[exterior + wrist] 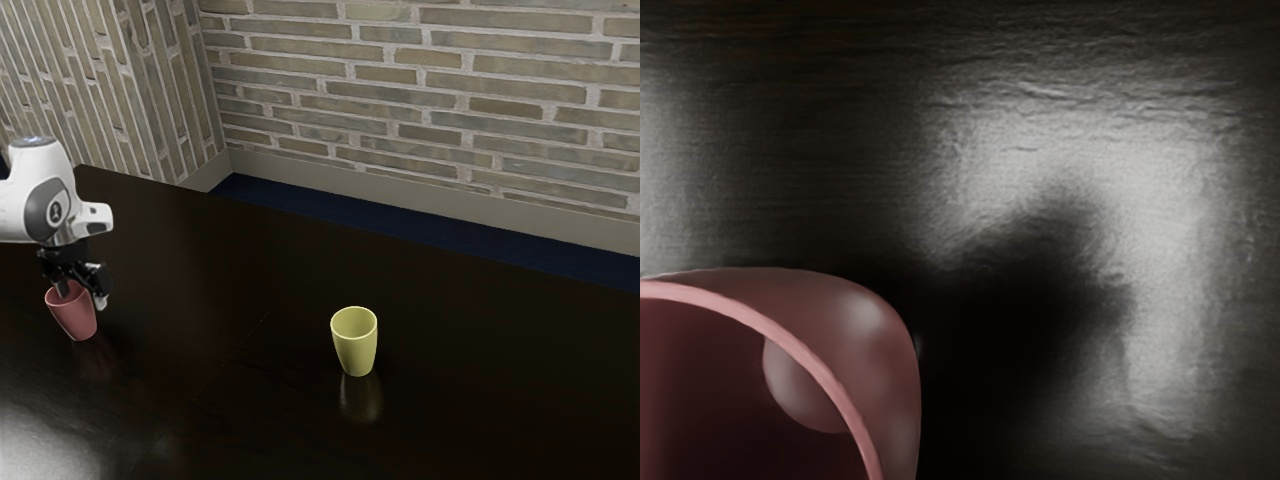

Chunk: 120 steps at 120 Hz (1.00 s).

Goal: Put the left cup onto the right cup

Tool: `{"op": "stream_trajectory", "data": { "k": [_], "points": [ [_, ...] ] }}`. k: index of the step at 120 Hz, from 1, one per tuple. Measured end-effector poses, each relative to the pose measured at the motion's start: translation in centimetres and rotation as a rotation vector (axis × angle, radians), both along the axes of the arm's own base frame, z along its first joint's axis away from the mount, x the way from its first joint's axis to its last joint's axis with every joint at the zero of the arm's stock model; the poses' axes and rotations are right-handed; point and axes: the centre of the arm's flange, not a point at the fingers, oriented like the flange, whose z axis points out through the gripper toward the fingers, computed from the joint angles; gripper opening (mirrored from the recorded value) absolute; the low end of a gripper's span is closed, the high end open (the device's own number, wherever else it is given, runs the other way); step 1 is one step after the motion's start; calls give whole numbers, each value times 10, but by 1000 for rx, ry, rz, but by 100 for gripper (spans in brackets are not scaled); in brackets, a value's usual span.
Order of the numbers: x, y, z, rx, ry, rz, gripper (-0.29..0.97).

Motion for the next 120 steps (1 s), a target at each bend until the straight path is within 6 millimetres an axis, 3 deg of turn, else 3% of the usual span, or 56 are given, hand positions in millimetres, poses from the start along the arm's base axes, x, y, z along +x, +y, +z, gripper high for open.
{"op": "stream_trajectory", "data": {
  "k": [25,56,76,120],
  "points": [
    [2,1,-10,-2,5,1,58],
    [2,1,-17,1,6,-4,19],
    [1,0,-20,-1,9,-5,3],
    [-2,6,-18,6,5,7,-10]
  ]
}}
